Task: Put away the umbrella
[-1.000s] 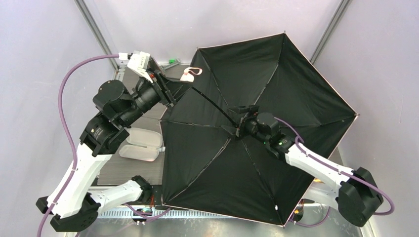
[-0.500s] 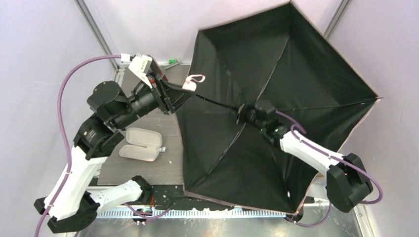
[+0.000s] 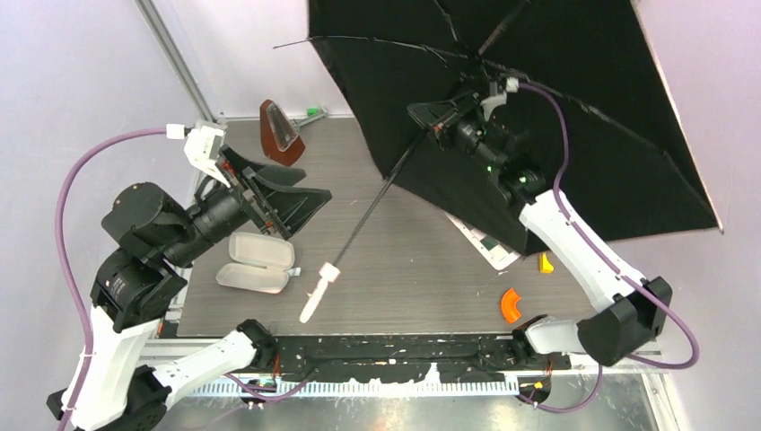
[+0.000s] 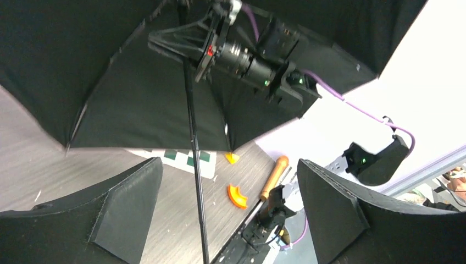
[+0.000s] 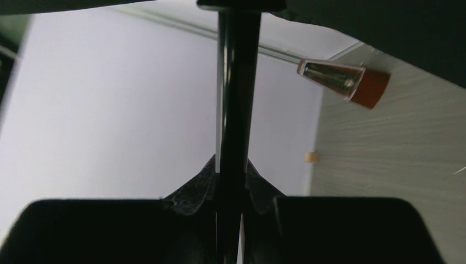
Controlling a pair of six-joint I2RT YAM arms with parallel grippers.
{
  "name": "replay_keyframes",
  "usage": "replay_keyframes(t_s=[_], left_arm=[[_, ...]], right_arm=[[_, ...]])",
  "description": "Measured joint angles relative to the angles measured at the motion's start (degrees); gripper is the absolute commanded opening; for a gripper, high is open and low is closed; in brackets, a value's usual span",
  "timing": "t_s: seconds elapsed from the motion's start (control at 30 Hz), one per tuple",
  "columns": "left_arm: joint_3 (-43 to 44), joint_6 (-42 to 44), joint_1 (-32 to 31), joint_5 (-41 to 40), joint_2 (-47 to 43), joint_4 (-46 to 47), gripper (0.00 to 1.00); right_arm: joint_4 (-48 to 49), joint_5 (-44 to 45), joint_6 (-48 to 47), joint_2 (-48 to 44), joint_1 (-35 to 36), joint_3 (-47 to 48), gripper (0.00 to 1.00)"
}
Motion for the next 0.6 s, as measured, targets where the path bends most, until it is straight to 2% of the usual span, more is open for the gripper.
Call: replay_keyframes(t_s=[0.1,0.23,0.43,0.6], left_arm=[[-1.97,-0.37,0.00,-0.57,-1.01,-1.99,0.99],[-5.49,-0.74,0.00,-0.35,-0.74,-2.73,0.98],[-17.75,-4.57,-0.09,2.71,1.88,1.38,0.96],[-26.45,-8.11,-3.08,5.29,9.42,8.07,0.97]], right_arm=[[-0.28,-5.27,-12.28,3.30,-0.22,4.33,0.05],[-1.88,-10.64,-25.00,4.20,-0.22,4.52,0.05],[1.31,-14.03,-31.32,3.15,-0.17,-0.09,0.05],[7.32,-12.39,-32.63,-0.50,1.05,-10.21,0.05]])
